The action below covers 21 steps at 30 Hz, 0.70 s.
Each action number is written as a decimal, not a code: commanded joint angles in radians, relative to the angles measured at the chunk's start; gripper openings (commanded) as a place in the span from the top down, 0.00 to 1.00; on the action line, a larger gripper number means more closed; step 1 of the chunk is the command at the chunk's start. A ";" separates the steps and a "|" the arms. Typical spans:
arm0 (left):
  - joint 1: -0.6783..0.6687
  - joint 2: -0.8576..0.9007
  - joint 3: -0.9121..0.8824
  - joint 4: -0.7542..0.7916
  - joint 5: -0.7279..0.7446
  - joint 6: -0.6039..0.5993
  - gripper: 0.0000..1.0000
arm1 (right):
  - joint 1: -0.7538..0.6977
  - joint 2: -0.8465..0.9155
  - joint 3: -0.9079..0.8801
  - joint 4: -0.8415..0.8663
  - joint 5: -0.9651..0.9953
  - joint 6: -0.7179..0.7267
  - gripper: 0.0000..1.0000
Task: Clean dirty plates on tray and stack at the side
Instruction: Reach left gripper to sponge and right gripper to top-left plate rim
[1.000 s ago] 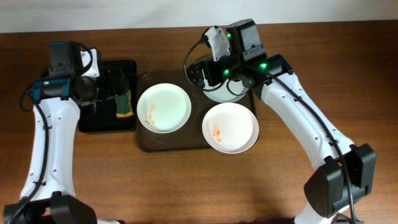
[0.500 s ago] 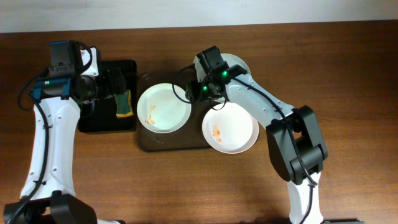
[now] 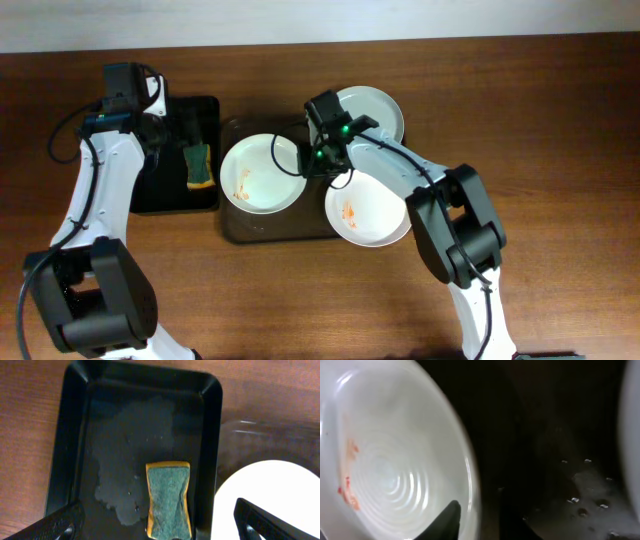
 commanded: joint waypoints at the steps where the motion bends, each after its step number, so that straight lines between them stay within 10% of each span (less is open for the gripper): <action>1: 0.002 0.018 0.021 0.021 -0.014 0.016 0.06 | 0.009 0.032 0.015 0.002 0.015 0.019 0.77; 7: 0.001 0.080 0.021 0.028 -0.017 0.015 0.09 | 0.010 0.032 0.015 0.002 0.016 0.019 0.95; 21: -0.045 0.197 0.021 -0.047 -0.017 -0.078 0.47 | 0.010 0.032 0.015 0.001 0.011 0.034 0.96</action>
